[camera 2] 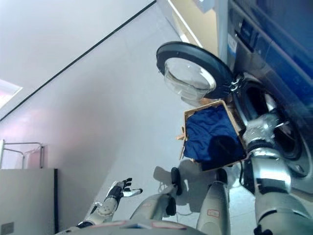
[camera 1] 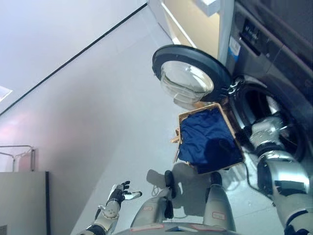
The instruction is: Put the clothes in the basket into the washing machine.
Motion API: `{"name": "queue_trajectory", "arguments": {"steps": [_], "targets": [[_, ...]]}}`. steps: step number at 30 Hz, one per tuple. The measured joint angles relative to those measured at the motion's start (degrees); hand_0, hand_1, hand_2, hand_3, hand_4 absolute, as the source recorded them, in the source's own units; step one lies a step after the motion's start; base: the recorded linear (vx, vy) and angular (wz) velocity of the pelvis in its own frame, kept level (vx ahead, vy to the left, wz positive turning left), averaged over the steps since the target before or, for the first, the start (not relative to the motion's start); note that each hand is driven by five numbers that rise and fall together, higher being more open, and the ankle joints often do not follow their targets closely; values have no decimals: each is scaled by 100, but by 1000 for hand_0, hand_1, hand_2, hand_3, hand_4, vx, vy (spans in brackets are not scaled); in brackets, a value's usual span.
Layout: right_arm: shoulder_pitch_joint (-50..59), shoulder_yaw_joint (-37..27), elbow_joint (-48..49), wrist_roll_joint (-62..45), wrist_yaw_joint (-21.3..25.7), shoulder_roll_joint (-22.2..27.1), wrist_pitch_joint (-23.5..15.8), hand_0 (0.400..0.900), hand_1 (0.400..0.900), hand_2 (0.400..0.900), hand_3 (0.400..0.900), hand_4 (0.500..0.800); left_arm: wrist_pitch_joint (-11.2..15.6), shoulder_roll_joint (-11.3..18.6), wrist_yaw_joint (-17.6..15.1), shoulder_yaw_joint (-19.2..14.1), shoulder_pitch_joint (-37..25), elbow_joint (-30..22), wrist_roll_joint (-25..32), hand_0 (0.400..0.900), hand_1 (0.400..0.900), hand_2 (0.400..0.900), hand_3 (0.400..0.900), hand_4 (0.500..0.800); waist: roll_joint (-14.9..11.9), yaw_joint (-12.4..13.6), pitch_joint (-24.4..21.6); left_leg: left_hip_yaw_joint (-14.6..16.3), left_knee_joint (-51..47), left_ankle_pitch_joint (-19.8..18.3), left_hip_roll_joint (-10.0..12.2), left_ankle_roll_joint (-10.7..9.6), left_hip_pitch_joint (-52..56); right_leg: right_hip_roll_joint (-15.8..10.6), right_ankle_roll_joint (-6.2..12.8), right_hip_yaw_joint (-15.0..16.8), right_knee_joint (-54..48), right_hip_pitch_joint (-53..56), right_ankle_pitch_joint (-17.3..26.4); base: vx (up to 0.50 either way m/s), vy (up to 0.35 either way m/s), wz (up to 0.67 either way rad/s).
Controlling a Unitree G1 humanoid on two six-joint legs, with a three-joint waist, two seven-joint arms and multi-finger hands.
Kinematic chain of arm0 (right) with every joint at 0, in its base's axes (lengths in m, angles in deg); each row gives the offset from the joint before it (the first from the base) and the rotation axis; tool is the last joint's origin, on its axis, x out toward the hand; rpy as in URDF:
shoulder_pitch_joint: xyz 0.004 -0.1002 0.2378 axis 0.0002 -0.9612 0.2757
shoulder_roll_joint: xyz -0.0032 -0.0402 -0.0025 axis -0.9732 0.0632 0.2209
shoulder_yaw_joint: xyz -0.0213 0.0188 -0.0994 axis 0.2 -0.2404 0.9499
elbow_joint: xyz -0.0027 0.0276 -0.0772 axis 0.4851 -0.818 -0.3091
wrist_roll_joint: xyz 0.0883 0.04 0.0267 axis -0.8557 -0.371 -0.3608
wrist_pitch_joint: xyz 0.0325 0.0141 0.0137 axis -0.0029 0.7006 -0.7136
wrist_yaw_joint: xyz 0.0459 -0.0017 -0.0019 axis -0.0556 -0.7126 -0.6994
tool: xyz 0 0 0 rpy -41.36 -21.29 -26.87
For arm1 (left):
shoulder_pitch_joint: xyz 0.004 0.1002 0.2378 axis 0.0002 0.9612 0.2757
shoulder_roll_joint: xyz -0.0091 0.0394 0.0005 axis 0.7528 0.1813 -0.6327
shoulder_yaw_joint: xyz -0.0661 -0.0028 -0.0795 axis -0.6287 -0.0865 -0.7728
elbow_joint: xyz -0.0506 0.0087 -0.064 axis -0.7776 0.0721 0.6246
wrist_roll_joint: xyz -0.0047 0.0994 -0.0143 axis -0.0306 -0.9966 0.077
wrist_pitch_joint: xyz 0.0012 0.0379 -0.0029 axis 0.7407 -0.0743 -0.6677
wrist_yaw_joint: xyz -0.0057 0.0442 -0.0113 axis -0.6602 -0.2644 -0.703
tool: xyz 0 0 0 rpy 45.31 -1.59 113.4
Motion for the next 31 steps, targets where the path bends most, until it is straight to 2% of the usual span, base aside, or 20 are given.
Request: {"name": "queue_trajectory", "arguments": {"steps": [3, 7, 14, 17, 19, 22, 27, 31], "targets": [[-717, 138, 20, 224, -169, -445, 199, 900, 900, 900, 900, 800, -102, -17, 94, -25, 90, 248, -17, 900, 900, 900, 900, 800, -315, -94, -170, 83, -41, -56, 59, -65, 196, 55, -31, -10, -180, 224, -6, 37, 7, -17], [-1683, 208, 168, 605, -394, -742, 379, 900, 900, 900, 900, 800, -249, -79, 162, -318, 98, 531, -209, 900, 900, 900, 900, 800, -533, -218, -261, 112, -76, -269, 140, -105, 491, 136, -14, -17, -320, 534, 7, 33, 32, -13], [-3206, 275, -25, 1744, -413, -1282, 601, 900, 900, 900, 900, 800, -345, -81, 104, -801, 89, 802, -310, 900, 900, 900, 900, 800, -890, -452, -525, 309, -34, -659, 219, -94, 1047, 194, -34, 11, -500, 1069, -6, -3, 59, -17], [-3753, 839, -332, 2983, -434, -1297, 799, 900, 900, 900, 900, 800, -373, -49, 84, -890, 118, 912, -500, 900, 900, 900, 900, 800, -1087, -558, -737, 341, -35, -710, 238, -102, 1233, 206, -24, -6, -597, 1269, 1, -33, 33, -1], [-4007, 1519, -642, 4329, -424, -1247, 974, 900, 900, 900, 900, 800, -389, -40, 99, -960, 120, 962, -685, 900, 900, 900, 900, 800, -1152, -541, -835, 344, -38, -730, 241, -98, 1364, 217, -4, -16, -656, 1429, 13, 2, 9, -2], [-4349, 1785, -910, 5640, -610, -1246, 1111, 900, 900, 900, 900, 800, -421, -5, 216, -976, 123, 984, -917, 900, 900, 900, 900, 800, -1263, -549, -913, 335, -33, -791, 240, -96, 1544, 240, 8, -16, -766, 1671, 22, 24, 21, -6], [-4469, 1724, -1499, 6229, -1125, -1225, 1450, 900, 900, 900, 900, 800, -497, 66, 603, -1022, 195, 1245, -1254, 900, 900, 900, 900, 800, -1372, -592, -1005, 378, -37, -882, 264, -100, 1785, 249, 8, 11, -890, 1940, 21, 17, 38, -9], [-4471, 1671, -1428, 6320, -1223, -1147, 1547, 900, 900, 900, 900, 800, -587, 115, 723, -1071, 220, 1254, -1359, 900, 900, 900, 900, 800, -1359, -644, -1026, 414, -37, -911, 244, -78, 1852, 253, 41, 111, -962, 2003, 60, -15, 23, -16]]}}
